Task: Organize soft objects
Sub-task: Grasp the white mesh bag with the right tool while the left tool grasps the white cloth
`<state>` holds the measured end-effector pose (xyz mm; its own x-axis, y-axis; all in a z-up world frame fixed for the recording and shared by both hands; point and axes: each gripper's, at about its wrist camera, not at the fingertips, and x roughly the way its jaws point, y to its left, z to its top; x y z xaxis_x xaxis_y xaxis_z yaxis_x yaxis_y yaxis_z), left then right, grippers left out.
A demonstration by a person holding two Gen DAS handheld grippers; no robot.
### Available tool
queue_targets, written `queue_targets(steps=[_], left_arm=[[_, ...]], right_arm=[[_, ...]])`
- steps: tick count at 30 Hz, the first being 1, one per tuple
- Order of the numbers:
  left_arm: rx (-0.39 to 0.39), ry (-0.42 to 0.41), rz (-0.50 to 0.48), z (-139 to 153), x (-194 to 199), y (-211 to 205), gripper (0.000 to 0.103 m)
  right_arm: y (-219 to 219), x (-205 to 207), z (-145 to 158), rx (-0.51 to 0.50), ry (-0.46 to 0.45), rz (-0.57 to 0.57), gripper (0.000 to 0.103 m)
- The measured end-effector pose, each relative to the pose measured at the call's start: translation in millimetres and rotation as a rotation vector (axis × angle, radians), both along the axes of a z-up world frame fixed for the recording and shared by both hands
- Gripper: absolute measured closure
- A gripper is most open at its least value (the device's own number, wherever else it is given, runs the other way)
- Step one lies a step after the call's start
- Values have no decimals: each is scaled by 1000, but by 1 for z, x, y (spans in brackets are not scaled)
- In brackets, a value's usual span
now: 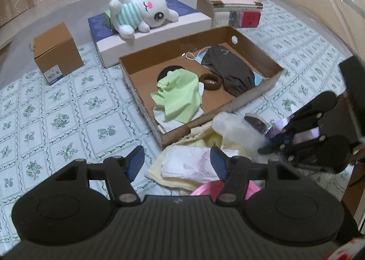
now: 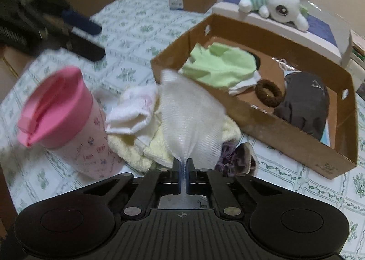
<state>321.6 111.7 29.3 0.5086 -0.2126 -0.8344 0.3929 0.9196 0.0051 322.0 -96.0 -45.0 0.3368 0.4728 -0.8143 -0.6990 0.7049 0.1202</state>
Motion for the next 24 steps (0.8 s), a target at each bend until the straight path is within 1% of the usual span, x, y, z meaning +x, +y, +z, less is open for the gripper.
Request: queue_targets(steps=[4,9,11,13,18,24], left_arm=[[29,24,-25,-1,7,-9,42],[64,76,-80,-8,19,-25,39],[102,103,-96,-13,26,-34,39],[158,132,-130,-20,32,-47,39],[274,190,-188,-34,37,-78,39],[301,222,-203,-43,34,-101,39]], right_arm=[[-8,1,18,64,-9,-29,101],[-3,4,26,64,-22,-31,101],[-2,8,27,68,-31,-53,101],[-6,11,27,72,-40,-80,101],[-26,22,31,96,-54,-160,101],[-55,29,34,140,-47,-220,101]])
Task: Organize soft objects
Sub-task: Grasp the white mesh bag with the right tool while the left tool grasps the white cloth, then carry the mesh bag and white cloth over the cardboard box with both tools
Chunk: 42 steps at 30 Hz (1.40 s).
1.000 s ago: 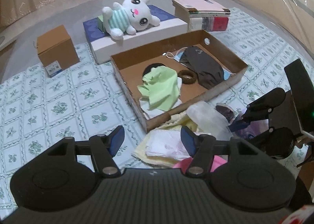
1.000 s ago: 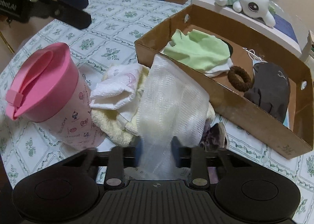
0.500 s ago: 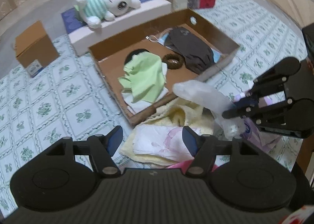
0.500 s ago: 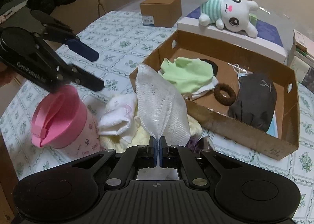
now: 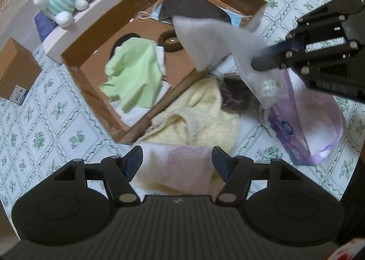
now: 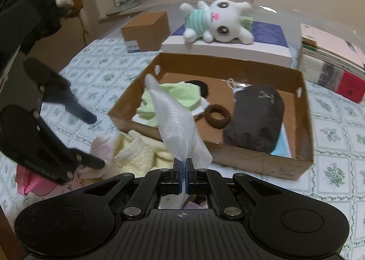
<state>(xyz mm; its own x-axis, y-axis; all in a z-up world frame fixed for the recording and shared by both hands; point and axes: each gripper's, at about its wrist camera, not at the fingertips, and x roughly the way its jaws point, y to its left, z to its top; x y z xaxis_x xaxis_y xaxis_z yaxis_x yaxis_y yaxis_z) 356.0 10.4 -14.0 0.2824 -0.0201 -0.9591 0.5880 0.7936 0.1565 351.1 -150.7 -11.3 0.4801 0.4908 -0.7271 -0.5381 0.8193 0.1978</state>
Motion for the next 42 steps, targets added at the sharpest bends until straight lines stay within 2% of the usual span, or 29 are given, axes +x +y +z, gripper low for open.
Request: queue_targets(steps=[6,12,14,17,24,33,42], left_arm=[[72,15,-6,-12,-3,-20,42],[155,43,-22,-26,-4,-29,53],[169,40,-21,-27,-5,-29,64],[147,39,-3,-21,-4,-24,73],[120,-24,20,7,-7,-12,85],[10,-128,84,63,-19,12,88],[-90,-250,103,119,-31,11,89]], right_arm=[[-17,-3,-1,29,2,-21,101],[-27,-5,0,54,-2,-24,101],[-29,-6,1,57,-4,-26,101],[-33,-8,2,61,-7,-30,101],[-37,-14,10,67,-16,-34,101],[-34,-25,37,68,-53,-30,101],[-34,-33,70,58,-112,-35,101]])
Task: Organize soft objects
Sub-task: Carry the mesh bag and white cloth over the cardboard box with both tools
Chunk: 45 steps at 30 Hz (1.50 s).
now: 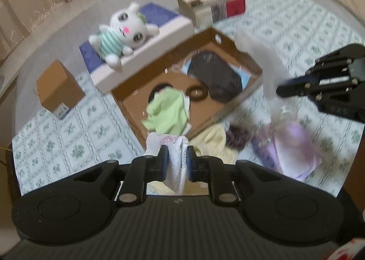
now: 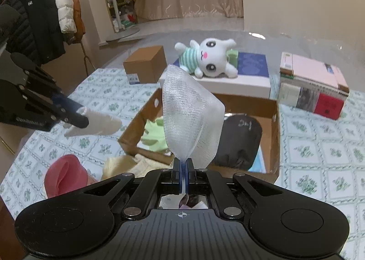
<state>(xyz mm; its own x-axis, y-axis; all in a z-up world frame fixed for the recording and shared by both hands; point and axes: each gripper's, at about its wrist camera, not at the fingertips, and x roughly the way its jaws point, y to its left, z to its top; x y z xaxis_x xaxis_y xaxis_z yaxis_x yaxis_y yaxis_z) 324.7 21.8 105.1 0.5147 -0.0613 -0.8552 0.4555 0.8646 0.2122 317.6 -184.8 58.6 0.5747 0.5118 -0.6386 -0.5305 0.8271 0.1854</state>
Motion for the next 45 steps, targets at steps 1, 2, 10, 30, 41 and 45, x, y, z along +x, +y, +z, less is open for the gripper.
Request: queue_targets(steps=[1,2,10,30,41,45], left_arm=[[-8,-15,-2,5,0,-1,88],[-14,-28,-2,8,1,-3,89],[-66,-101,-5,11,19,-18,89],[-98,-97,19,-24,50,-33,89],[-190,-82,32,-31,68,-26,89],[-195,-87,45,-37,79,-25,89]], right_arm=[[0,1,3,-1,-6,-1,101],[-1,3,6,-2,-10,-3,101],[-7,37,24,-51,-42,-28,101],[-5,82,21,-108,-39,-44,101],[-3,99,22,-138,-33,-48,101],[-3,108,18,-143,-39,-57,101]])
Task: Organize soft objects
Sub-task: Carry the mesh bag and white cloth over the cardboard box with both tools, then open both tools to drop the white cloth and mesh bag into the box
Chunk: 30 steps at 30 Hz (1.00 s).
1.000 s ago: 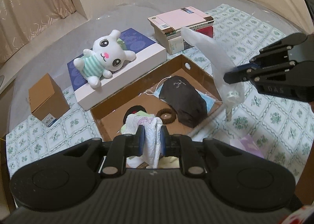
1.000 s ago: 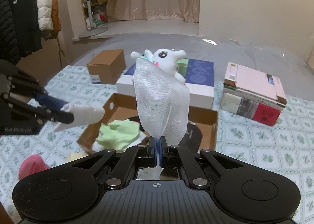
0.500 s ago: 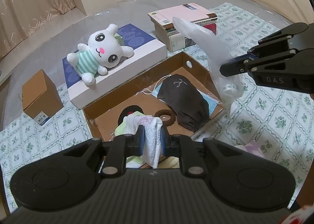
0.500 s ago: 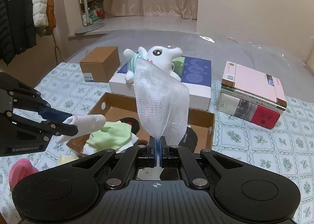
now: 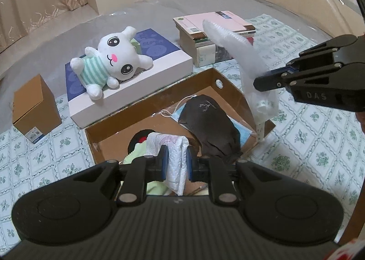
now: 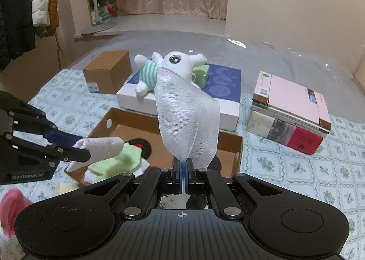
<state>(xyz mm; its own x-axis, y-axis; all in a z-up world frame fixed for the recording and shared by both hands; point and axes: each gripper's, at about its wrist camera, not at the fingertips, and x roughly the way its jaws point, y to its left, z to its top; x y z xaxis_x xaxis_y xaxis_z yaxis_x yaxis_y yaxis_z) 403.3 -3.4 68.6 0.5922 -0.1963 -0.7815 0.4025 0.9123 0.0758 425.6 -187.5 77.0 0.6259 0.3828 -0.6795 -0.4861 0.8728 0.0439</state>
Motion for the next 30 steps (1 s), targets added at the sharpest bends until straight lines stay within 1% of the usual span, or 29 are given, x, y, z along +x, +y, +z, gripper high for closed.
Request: queue_targets(steps=[3,8,14,19,22,23,25,30], left_arm=[[12,-11,12,-6,8,0,89],[106,-36,27,-21,22,-3,88],[109,-4,53,-43,41,1,88],[109,9,51,-56,49,1,88],[86,24,61,-60,52,4,82],[63,29,72,-60,54,6,76],[24,42,87,-60,54,11,71],[-2,37,110,-51,48,20,71]], right_arm=[[3,7,-3,8,-1,4,101],[16,20,-13,-3,15,18,101],[27,31,-32,-10,45,32,101],[26,35,-47,-19,69,34,101],[23,38,-53,-14,85,26,101],[22,39,-54,-12,89,23,101],[21,39,-55,-6,97,19,101],[21,37,-54,9,107,20,101]])
